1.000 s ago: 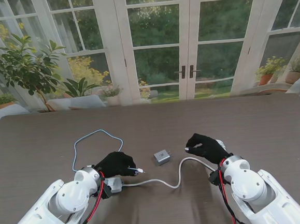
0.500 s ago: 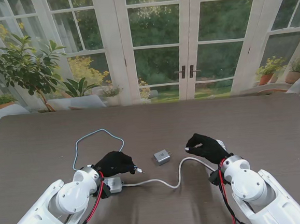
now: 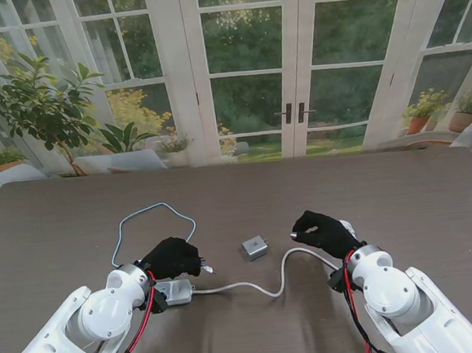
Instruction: Set up the charging station
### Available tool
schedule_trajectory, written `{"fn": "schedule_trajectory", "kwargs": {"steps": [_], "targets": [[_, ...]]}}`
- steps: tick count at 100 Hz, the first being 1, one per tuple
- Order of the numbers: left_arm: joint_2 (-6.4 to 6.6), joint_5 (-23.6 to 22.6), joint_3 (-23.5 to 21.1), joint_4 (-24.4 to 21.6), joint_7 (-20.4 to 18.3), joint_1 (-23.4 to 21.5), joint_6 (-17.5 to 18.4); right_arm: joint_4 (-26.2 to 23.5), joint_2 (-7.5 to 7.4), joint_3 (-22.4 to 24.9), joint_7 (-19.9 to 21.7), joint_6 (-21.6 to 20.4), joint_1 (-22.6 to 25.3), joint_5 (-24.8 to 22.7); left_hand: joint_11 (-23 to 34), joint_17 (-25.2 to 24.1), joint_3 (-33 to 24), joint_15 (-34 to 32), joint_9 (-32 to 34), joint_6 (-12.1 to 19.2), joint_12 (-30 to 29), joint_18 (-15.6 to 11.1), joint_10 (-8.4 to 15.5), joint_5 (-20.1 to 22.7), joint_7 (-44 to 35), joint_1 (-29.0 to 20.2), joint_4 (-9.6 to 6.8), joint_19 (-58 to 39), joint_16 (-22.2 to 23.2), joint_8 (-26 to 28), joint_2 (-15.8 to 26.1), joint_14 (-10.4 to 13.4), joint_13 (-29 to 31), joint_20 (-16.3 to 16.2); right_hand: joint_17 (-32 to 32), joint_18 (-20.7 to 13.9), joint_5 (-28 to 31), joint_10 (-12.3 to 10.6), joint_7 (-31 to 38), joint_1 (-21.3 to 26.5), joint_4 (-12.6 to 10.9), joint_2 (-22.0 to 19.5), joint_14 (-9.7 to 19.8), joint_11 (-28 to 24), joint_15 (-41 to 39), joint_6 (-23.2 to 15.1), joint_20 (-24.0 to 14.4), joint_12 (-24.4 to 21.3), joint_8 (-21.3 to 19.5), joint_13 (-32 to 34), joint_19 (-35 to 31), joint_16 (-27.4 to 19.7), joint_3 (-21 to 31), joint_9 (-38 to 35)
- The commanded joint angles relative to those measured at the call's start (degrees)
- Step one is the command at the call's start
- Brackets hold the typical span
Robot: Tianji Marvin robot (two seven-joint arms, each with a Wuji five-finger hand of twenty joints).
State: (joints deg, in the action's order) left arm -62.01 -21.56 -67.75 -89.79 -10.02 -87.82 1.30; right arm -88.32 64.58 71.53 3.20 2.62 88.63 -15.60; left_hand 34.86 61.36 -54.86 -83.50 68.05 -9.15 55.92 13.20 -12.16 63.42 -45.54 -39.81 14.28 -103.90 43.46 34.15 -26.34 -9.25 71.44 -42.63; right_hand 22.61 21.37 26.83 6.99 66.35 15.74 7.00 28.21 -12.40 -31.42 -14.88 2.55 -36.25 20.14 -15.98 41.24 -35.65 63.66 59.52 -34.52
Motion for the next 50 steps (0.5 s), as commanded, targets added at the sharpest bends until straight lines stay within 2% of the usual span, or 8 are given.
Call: {"fn": "schedule_trajectory", "kwargs": {"steps": [1, 8, 19, 26, 33, 37, 41, 50], "targets": [[-0.52, 1.72, 0.11, -0.3, -1.08, -0.07, -0.91, -0.22, 0.16, -0.16, 0.82, 0.1, 0.21, 0.05, 1.37, 1.66, 3.17, -8.05, 6.23, -1.57, -1.67, -1.93, -2.09, -0.73, 1.13, -3.83, -0.36, -16.08, 0.49, -2.52, -1.81, -1.24, 1.44, -4.68, 0.36, -0.3, 1.07, 0.18, -23.81, -1.32, -0.54, -0.9, -0.03, 0.62, 0.02, 0.21, -1.03, -0.21, 0.41, 1.08, 1.26, -43.71, -1.13, -0.87], [-0.69, 2.7, 0.24, 0.03, -0.82, 0.1, -0.91, -0.24, 0.16, -0.13, 0.83, 0.14, 0.23, 0.07, 3.65, 2.07, 1.16, -13.51, 9.13, -2.4, 0.23, -3.9, -2.41, 0.73, 1.61, 0.4, -2.23, -16.08, -0.32, -6.24, -7.16, 1.79, 1.46, -10.22, 0.32, -0.25, 1.09, 0.23, -23.81, -1.3, -0.55, -0.96, -0.08, 0.65, 0.05, 0.22, -1.04, -0.22, 0.42, 1.01, 1.3, -43.72, -1.11, -0.8], [-0.27, 1.73, 0.28, 0.22, -2.03, 0.37, 0.0, -0.26, 0.16, -0.11, 0.85, 0.17, 0.25, 0.15, 5.87, 2.46, -4.6, -14.28, 6.1, -2.65, 6.98, -7.66, -1.28, -0.56, 4.96, 6.84, 1.55, -16.08, -1.58, -3.39, -18.08, 3.0, 1.45, -11.3, 0.32, -0.22, 1.24, 0.28, -23.8, -1.34, -0.55, -1.01, -0.04, 0.65, 0.04, 0.27, -1.07, -0.22, 0.41, 1.05, 1.32, -43.72, -1.11, -0.85], [0.08, 0.27, 0.33, 0.4, -2.75, 0.6, 1.24, -0.25, 0.17, -0.12, 0.87, 0.15, 0.23, 0.21, 7.79, 2.61, -5.51, -13.43, 1.72, -1.87, 10.69, -10.07, 0.37, -3.24, 8.11, 8.1, 1.45, -16.08, -2.15, 0.04, -21.12, 5.54, 1.51, -9.82, 0.33, -0.25, 1.27, 0.14, -23.82, -1.32, -0.55, -0.98, -0.04, 0.64, 0.04, 0.25, -1.09, -0.22, 0.42, 1.06, 1.33, -43.72, -1.1, -0.88], [0.51, -1.55, 0.3, 0.31, -3.77, 0.81, 2.16, -0.28, 0.13, -0.09, 1.03, 0.15, 0.24, 0.27, 11.89, 2.72, -0.34, -13.12, -1.83, -1.34, 14.41, -12.28, 2.17, -7.04, 7.6, 2.27, 0.97, -16.08, -2.32, 1.56, -21.15, 8.29, 1.55, -8.3, 0.31, -0.26, 1.45, 0.15, -23.79, -1.33, -0.55, -1.02, -0.03, 0.67, 0.09, 0.28, -1.11, -0.23, 0.42, 0.97, 1.34, -43.73, -1.12, -0.87], [0.72, -2.22, 0.27, 0.18, -4.37, 0.9, 2.54, -0.28, 0.12, -0.09, 1.09, 0.15, 0.24, 0.29, 14.57, 2.72, 6.23, -13.26, -2.45, -0.74, 15.67, -12.59, 2.64, -9.43, 2.36, -5.52, -1.74, -16.08, -2.22, -1.42, -19.74, 9.02, 1.56, -7.85, 0.32, -0.26, 1.5, 0.25, -23.82, -1.32, -0.56, -1.01, -0.07, 0.68, 0.05, 0.4, -1.12, -0.23, 0.43, 1.05, 1.35, -43.72, -1.11, -0.87], [0.83, -2.78, 0.27, 0.17, -4.55, 0.99, 2.99, -0.28, 0.11, -0.08, 1.15, 0.17, 0.23, 0.3, 16.37, 2.72, 7.56, -13.3, -2.23, -0.28, 19.28, -12.61, 2.56, -9.35, 0.48, -9.36, -3.11, -16.08, -2.15, -2.89, -18.31, 9.52, 1.56, -7.82, 0.25, -0.26, 1.53, 0.23, -23.86, -1.38, -0.55, -1.05, -0.01, 0.7, 0.08, 0.36, -1.12, -0.24, 0.45, 1.0, 1.38, -43.73, -1.14, -0.85], [0.86, -3.11, 0.32, 0.05, -4.6, 1.03, 3.02, -0.3, 0.1, -0.06, 1.22, 0.22, 0.24, 0.37, 17.05, 2.71, 8.21, -13.63, -1.02, -0.63, 21.88, -12.59, 2.1, -6.83, 1.0, -12.26, -3.69, -16.08, -1.96, -6.65, -15.92, 9.55, 1.56, -7.82, 0.25, -0.21, 1.58, 0.21, -23.91, -1.32, -0.57, -1.05, -0.08, 0.72, 0.1, 0.4, -1.14, -0.24, 0.47, 0.99, 1.4, -43.73, -1.13, -0.87]]}}
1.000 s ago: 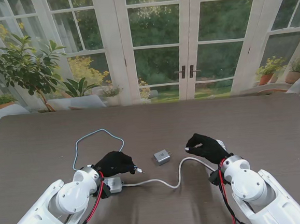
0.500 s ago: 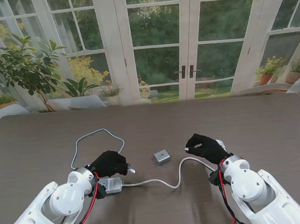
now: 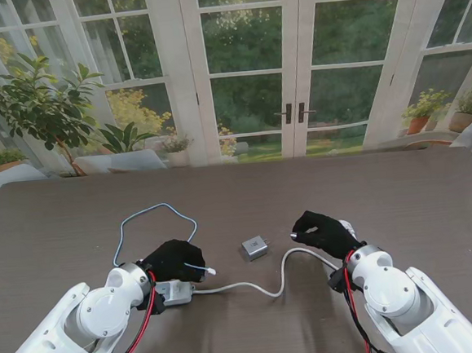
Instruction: Set up the charging station
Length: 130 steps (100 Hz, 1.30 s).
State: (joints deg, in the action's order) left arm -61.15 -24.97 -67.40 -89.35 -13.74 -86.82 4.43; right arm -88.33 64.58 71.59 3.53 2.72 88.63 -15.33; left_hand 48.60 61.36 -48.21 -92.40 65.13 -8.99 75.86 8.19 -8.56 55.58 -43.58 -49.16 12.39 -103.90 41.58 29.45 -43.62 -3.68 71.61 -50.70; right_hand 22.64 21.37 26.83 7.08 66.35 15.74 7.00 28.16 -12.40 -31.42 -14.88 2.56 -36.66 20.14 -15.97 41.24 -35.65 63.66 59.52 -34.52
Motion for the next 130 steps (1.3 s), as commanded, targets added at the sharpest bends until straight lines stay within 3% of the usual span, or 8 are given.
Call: {"fn": "schedule_trajectory", "kwargs": {"steps": [1, 25, 43, 53, 62, 73, 93, 130], "targets": [[-0.04, 0.34, -0.01, -0.36, -0.75, 0.03, -0.12, -0.3, 0.11, -0.11, 0.89, 0.12, 0.24, 0.09, 3.28, 2.69, 1.64, -4.82, 2.03, -0.86, 2.1, -7.37, -1.59, 1.34, -0.84, -3.07, -1.8, -16.08, -0.03, -2.4, 1.62, 3.88, 1.39, 0.21, 0.22, -0.21, 1.56, 0.15, -23.93, -1.38, -0.56, -1.02, -0.01, 0.71, 0.1, 0.38, -0.74, -0.24, 0.47, 0.97, 1.39, -43.73, -1.15, -0.87], [-0.66, 0.15, 0.45, 0.4, 2.24, -0.19, -0.14, -0.34, 0.09, -0.06, 0.99, 0.18, 0.28, 0.14, 6.42, 3.04, 6.17, -8.43, 2.94, 2.2, 4.07, -9.43, 1.06, 6.72, -1.68, 1.5, -1.52, -16.08, 0.71, -7.3, 13.78, 7.13, 1.41, -3.05, 0.19, -0.21, 1.57, 0.15, -23.96, -1.37, -0.57, -1.1, -0.12, 0.73, 0.09, 0.32, -0.79, -0.23, 0.47, 1.02, 1.44, -43.72, -1.16, -0.89], [-0.37, -3.21, 0.18, 0.34, 2.56, -0.44, 0.31, -0.33, 0.1, -0.07, 0.99, 0.19, 0.27, 0.18, 8.41, 2.9, -7.87, -8.5, 0.97, 5.05, 7.06, -9.99, 2.23, 11.89, -0.82, 14.57, 0.96, -16.08, 1.08, -0.02, 16.35, 10.99, 1.45, 0.04, 0.25, -0.22, 1.56, 0.12, -23.98, -1.45, -0.59, -1.28, -0.1, 0.75, 0.1, 0.35, -0.85, -0.22, 0.48, 1.0, 1.42, -43.71, -1.16, -0.9], [-0.39, -3.74, -0.11, 0.18, 3.01, -0.8, 0.46, -0.33, 0.09, -0.08, 1.01, 0.23, 0.26, 0.21, -4.74, 0.57, -12.9, 7.18, -8.53, 4.0, 2.31, 2.75, -2.98, 12.58, -1.6, 16.31, 2.8, -14.18, 5.47, 2.81, 16.65, -1.9, -4.15, 16.58, 0.21, -0.21, 1.47, 0.17, -24.03, -1.49, -0.6, -1.36, -0.13, 0.79, 0.09, 0.37, -0.86, -0.23, 0.49, 1.02, 1.45, -43.71, -1.14, -0.8], [-0.33, -2.97, -0.55, -0.3, 2.38, -1.18, 0.16, -0.35, 0.1, -0.1, 1.02, 0.29, 0.26, 0.26, -16.1, -24.37, -11.15, 32.4, -11.42, 2.98, -9.25, 15.82, -3.75, 10.75, -1.9, 13.36, 3.85, 10.07, 7.19, 6.52, 18.98, -13.84, -20.96, 8.63, 0.18, -0.23, 1.52, 0.19, -24.02, -1.5, -0.61, -1.41, -0.17, 0.78, 0.09, 0.35, -0.87, -0.22, 0.49, 1.03, 1.47, -43.7, -1.14, -0.86], [-0.36, -0.55, -0.85, -0.62, 1.34, -1.36, -0.45, -0.32, 0.09, -0.15, 1.11, 0.32, 0.22, 0.3, -18.98, -34.61, -5.53, 38.97, -5.38, 2.38, -11.25, 19.02, -3.43, 6.05, -2.72, 5.25, 5.17, 24.37, 3.15, 6.82, 19.2, -16.75, -20.9, 10.21, 0.17, -0.23, 1.43, 0.11, -24.05, -1.56, -0.6, -1.44, -0.07, 0.77, 0.13, 0.39, -0.89, -0.21, 0.49, 0.96, 1.49, -43.71, -1.16, -0.86], [-0.33, 6.78, -1.35, -0.81, -2.04, -1.41, -1.3, -0.29, 0.08, -0.24, 1.18, 0.41, 0.19, 0.35, -22.4, -41.65, 18.36, 41.11, -5.47, 0.48, -8.19, 19.65, -5.31, 0.7, 10.62, -17.62, -2.61, 29.86, 4.58, 1.55, 27.87, -19.55, -24.76, 9.77, 0.17, -0.28, 1.41, 0.1, -24.04, -1.53, -0.61, -1.51, -0.09, 0.76, 0.09, 0.38, -0.92, -0.2, 0.49, 1.05, 1.51, -43.68, -1.16, -0.85], [-3.35, 13.19, -0.48, 0.14, 7.64, -1.67, -1.7, -0.19, 0.08, -0.44, 1.31, 0.46, 0.07, 0.53, -13.94, -15.44, -13.72, 30.37, 4.91, -3.5, -11.91, 27.48, -7.3, 18.28, -1.27, -19.69, -4.45, 15.23, 4.64, 9.22, 19.36, -22.15, -8.69, 10.51, 0.26, -0.27, 1.49, 0.24, -24.03, -1.51, -0.63, -1.56, -0.09, 0.74, 0.03, 0.5, -0.96, -0.2, 0.49, 1.21, 1.51, -43.66, -1.15, -0.9]]}}
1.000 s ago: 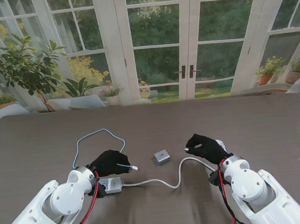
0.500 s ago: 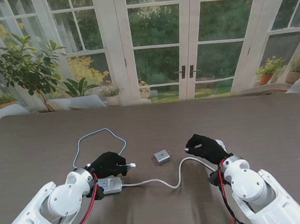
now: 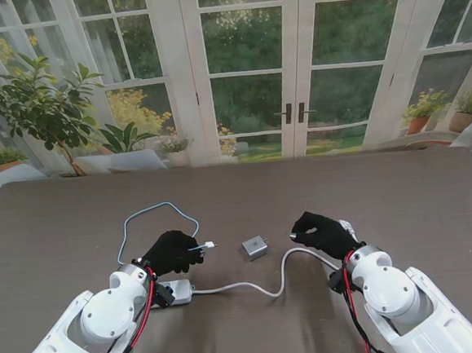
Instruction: Set up the charging station
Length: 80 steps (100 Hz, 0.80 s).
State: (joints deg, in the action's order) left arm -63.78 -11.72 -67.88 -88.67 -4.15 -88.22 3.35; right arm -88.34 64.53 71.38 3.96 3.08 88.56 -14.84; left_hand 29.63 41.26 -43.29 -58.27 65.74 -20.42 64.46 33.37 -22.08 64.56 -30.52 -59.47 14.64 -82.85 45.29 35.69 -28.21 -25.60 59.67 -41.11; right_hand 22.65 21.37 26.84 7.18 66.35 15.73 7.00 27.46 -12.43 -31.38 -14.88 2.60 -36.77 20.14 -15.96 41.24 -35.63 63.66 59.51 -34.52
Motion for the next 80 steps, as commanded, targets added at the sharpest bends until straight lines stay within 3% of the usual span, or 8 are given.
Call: {"fn": "schedule_trajectory", "kwargs": {"steps": [1, 12, 18, 33, 40, 44, 52, 80], "targets": [[-0.75, -0.04, 0.01, -0.55, -1.85, -0.26, -0.68, -0.18, 0.13, -0.24, 0.87, 0.1, 0.14, 0.05, 5.39, 5.57, -18.52, -4.27, 4.39, 7.96, -0.4, 2.38, 6.25, 9.35, -14.71, -9.35, -6.77, -6.58, 1.1, 3.12, 4.13, -0.25, 3.66, 0.95, 0.25, -0.25, 1.48, 0.14, -24.03, -1.49, -0.63, -0.87, -0.05, 0.69, 0.03, 0.44, -0.85, -0.2, 0.47, 1.21, 1.5, -43.66, -1.14, -0.92], [-0.82, -0.7, 0.16, -0.6, -1.37, -0.09, -1.32, -0.13, 0.14, -0.29, 0.87, 0.12, 0.09, 0.1, 8.75, 18.41, -16.11, -14.43, 3.7, 8.25, 2.73, -1.22, 6.1, 9.39, -17.38, -9.68, -6.98, -21.63, 3.04, 3.14, 5.99, 2.43, 10.11, 5.02, 0.35, -0.28, 1.45, 0.1, -24.06, -1.54, -0.61, -0.87, -0.09, 0.69, -0.01, 0.46, -0.85, -0.2, 0.49, 1.28, 1.47, -43.65, -1.15, -0.94], [-0.91, -0.86, 0.28, -0.56, -1.0, 0.01, -1.8, -0.11, 0.14, -0.32, 0.92, 0.19, 0.08, 0.18, 9.39, 20.47, -15.68, -25.33, 3.53, 8.75, 3.49, -13.65, 6.42, 9.26, -17.03, -9.48, -7.13, -35.59, 3.89, 2.89, 6.19, 7.48, 12.9, 1.54, 0.28, -0.24, 1.49, 0.17, -24.03, -1.5, -0.62, -0.86, -0.19, 0.69, 0.01, 0.43, -0.84, -0.2, 0.48, 1.24, 1.51, -43.66, -1.12, -0.93], [-0.57, -2.05, 0.17, -0.29, -1.72, 0.23, -1.42, -0.14, 0.13, -0.31, 1.01, 0.27, 0.1, 0.29, 5.94, 23.31, -13.94, -45.34, 3.83, 11.52, 0.29, -33.97, 9.3, 3.52, -9.11, -5.97, -5.86, -37.13, -1.88, 0.41, 3.77, 27.41, 13.31, -19.73, 0.24, -0.23, 1.53, 0.26, -24.05, -1.48, -0.62, -0.94, -0.15, 0.65, 0.02, 0.53, -0.83, -0.19, 0.49, 1.22, 1.53, -43.66, -1.12, -1.01], [-0.15, -1.88, -0.09, -0.48, -3.67, 0.14, -1.42, -0.13, 0.13, -0.31, 1.01, 0.27, 0.09, 0.29, 2.62, 23.65, -9.0, -47.27, 4.61, 11.92, 0.93, -37.93, 9.37, -3.89, -8.29, -0.17, -2.65, -37.13, -2.6, -5.0, -1.1, 30.45, 13.3, -22.39, 0.26, -0.26, 1.6, 0.17, -24.04, -1.47, -0.62, -0.93, -0.14, 0.67, 0.0, 0.57, -0.84, -0.19, 0.48, 1.26, 1.52, -43.66, -1.14, -0.98], [0.03, -2.18, -0.15, -0.49, -4.21, 0.11, -1.35, -0.13, 0.13, -0.31, 1.0, 0.27, 0.08, 0.28, 4.96, 23.84, 0.43, -47.52, 4.19, 10.83, -6.09, -40.34, 10.6, -5.65, -7.05, 16.46, -7.13, -37.13, -2.58, -5.73, 0.62, 31.96, 13.3, -22.9, 0.26, -0.21, 1.53, 0.14, -24.08, -1.46, -0.62, -0.9, -0.14, 0.67, 0.06, 0.51, -0.84, -0.2, 0.5, 1.14, 1.52, -43.68, -1.13, -1.0], [0.01, -2.58, -0.02, -0.35, -3.97, 0.14, -1.26, -0.13, 0.13, -0.3, 1.0, 0.28, 0.09, 0.26, 9.37, 23.8, 4.49, -47.88, 7.08, 10.49, -5.27, -40.01, 12.46, -2.8, -2.64, 26.88, -10.49, -37.13, -1.97, -2.61, 2.66, 31.1, 13.27, -23.75, 0.26, -0.24, 1.58, 0.14, -24.07, -1.48, -0.61, -0.91, -0.15, 0.67, 0.03, 0.48, -0.85, -0.2, 0.5, 1.23, 1.52, -43.67, -1.13, -1.03], [-0.08, -5.07, 1.27, 0.32, -2.62, 0.9, -1.32, -0.09, 0.11, -0.35, 1.11, 0.28, 0.07, 0.28, 34.35, 23.48, 8.25, -48.37, 12.48, 15.99, -7.51, -35.34, 18.66, -3.08, 1.19, 21.99, -6.59, -37.13, 0.63, -7.17, 3.85, 28.51, 13.23, -25.89, 0.28, -0.19, 1.63, 0.16, -24.06, -1.46, -0.61, -0.9, -0.14, 0.67, -0.01, 0.58, -0.84, -0.2, 0.5, 1.35, 1.53, -43.66, -1.13, -1.21]]}}
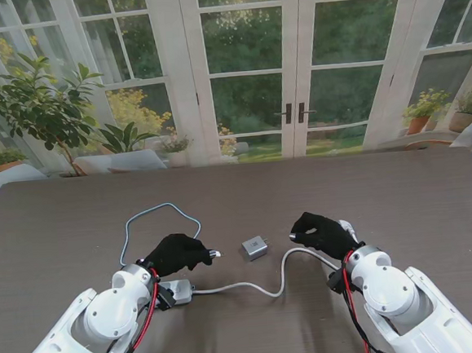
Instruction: Set up the charging station
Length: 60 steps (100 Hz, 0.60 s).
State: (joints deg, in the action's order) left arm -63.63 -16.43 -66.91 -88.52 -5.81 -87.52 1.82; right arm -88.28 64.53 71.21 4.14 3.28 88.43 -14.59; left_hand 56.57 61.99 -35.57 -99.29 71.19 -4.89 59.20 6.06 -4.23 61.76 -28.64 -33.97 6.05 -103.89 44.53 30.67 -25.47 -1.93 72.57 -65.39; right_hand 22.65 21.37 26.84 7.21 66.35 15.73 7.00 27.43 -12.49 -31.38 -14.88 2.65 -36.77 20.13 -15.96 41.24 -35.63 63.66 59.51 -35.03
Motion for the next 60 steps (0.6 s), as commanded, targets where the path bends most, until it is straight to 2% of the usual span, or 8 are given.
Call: {"fn": "schedule_trajectory", "kwargs": {"steps": [1, 11, 19, 36, 44, 50, 56, 60], "targets": [[-0.24, -0.5, 0.34, 0.2, -0.88, 0.23, 0.3, -0.15, 0.11, -0.18, 0.94, 0.07, 0.2, 0.03, 8.08, 2.74, 0.75, -7.36, 6.99, 0.77, -2.4, -7.91, 1.08, -0.34, -1.19, -4.43, 2.25, -16.09, 1.41, -2.5, 0.93, 4.8, 0.33, -1.62, 0.28, -0.2, 1.64, 0.17, -24.06, -1.49, -0.6, -0.88, 0.02, 0.68, -0.01, 0.52, -0.84, -0.2, 0.5, 1.34, 1.53, -43.66, -1.15, -0.68], [-0.21, -1.1, 0.65, 0.43, -0.65, 0.4, 1.01, -0.17, 0.09, -0.12, 1.0, 0.03, 0.23, 0.01, 10.4, 2.62, 2.34, -7.33, 6.93, 2.2, -3.83, -6.56, 1.6, -0.71, -6.66, -10.92, 2.15, -16.09, 1.47, -6.16, 0.19, 3.8, 0.31, -1.44, 0.28, -0.24, 1.63, 0.18, -24.06, -1.49, -0.6, -0.88, 0.0, 0.69, -0.01, 0.53, -0.83, -0.21, 0.5, 1.37, 1.53, -43.67, -1.15, -0.73], [-0.16, -1.12, 0.71, 0.46, -0.79, 0.42, 1.19, -0.18, 0.1, -0.07, 0.97, 0.01, 0.25, 0.04, 10.75, 2.57, 2.05, -7.28, 6.89, 1.88, -3.79, -5.72, 1.52, -0.1, -8.33, -11.77, 2.24, -16.09, 1.43, -6.71, 0.42, 3.29, 0.31, -1.35, 0.32, -0.22, 1.7, 0.12, -24.06, -1.52, -0.61, -0.96, 0.04, 0.7, -0.05, 0.49, -0.83, -0.21, 0.5, 1.48, 1.52, -43.65, -1.17, -0.81], [-0.17, -1.05, 0.84, 0.52, -0.81, 0.47, 0.93, -0.2, 0.1, -0.01, 0.98, 0.03, 0.28, 0.05, 10.4, 2.7, 1.61, -7.16, 6.71, 2.19, -3.88, -7.15, 2.16, -0.28, -8.39, -10.26, 2.74, -16.09, 1.25, -7.08, 3.87, 5.53, 0.36, -0.85, 0.28, -0.21, 1.78, 0.16, -24.07, -1.46, -0.61, -0.91, 0.1, 0.69, -0.03, 0.56, -0.83, -0.2, 0.5, 1.5, 1.53, -43.66, -1.16, -0.96], [-0.16, -1.09, 0.98, 0.67, -0.93, 0.55, 0.8, -0.19, 0.09, -0.01, 1.02, 0.01, 0.27, 0.07, 8.57, 2.69, 1.1, -7.18, 6.85, 2.42, -4.18, -7.35, 1.98, -0.38, -6.76, -8.78, 3.13, -16.09, 1.01, -5.94, 5.45, 6.21, 0.36, -0.27, 0.29, -0.16, 1.79, 0.22, -24.07, -1.5, -0.61, -0.91, 0.14, 0.67, -0.05, 0.6, -0.83, -0.19, 0.5, 1.57, 1.53, -43.66, -1.17, -1.05], [-0.05, -0.88, 1.01, 0.8, -1.44, 0.65, 0.96, -0.18, 0.06, -0.01, 1.09, 0.0, 0.25, 0.01, 6.68, 2.68, -1.31, -7.17, 6.87, 2.23, -3.83, -7.09, 2.29, -0.99, -3.37, -3.59, 3.09, -16.09, 0.83, -4.86, 2.55, 5.8, 0.35, -0.02, 0.3, -0.24, 1.91, 0.23, -24.04, -1.5, -0.61, -0.95, 0.09, 0.69, -0.04, 0.58, -0.82, -0.19, 0.49, 1.58, 1.53, -43.66, -1.18, -1.04], [0.07, -0.88, 1.02, 0.81, -1.98, 0.69, 1.03, -0.2, 0.07, 0.0, 1.09, 0.06, 0.26, 0.04, 6.46, 2.71, -3.55, -7.21, 6.92, 1.35, -3.43, -7.61, 2.51, -0.18, -0.44, 2.07, 1.79, -16.09, 0.76, -3.64, 1.14, 5.93, 0.35, 0.15, 0.26, -0.25, 2.08, 0.33, -24.01, -1.47, -0.61, -0.87, -0.08, 0.69, -0.01, 0.7, -0.81, -0.19, 0.49, 1.52, 1.55, -43.67, -1.17, -1.09], [0.1, -0.87, 1.06, 0.8, -2.12, 0.73, 0.95, -0.23, 0.07, 0.02, 1.12, 0.08, 0.27, 0.09, 6.83, 2.71, -4.7, -7.21, 6.95, 0.8, -3.33, -7.59, 2.17, 0.59, 0.18, 4.41, 0.82, -16.09, 0.78, -2.92, 3.14, 5.94, 0.35, 0.1, 0.25, -0.2, 2.12, 0.3, -24.04, -1.5, -0.6, -0.92, 0.03, 0.7, -0.02, 0.71, -0.81, -0.19, 0.5, 1.55, 1.55, -43.66, -1.18, -1.12]]}}
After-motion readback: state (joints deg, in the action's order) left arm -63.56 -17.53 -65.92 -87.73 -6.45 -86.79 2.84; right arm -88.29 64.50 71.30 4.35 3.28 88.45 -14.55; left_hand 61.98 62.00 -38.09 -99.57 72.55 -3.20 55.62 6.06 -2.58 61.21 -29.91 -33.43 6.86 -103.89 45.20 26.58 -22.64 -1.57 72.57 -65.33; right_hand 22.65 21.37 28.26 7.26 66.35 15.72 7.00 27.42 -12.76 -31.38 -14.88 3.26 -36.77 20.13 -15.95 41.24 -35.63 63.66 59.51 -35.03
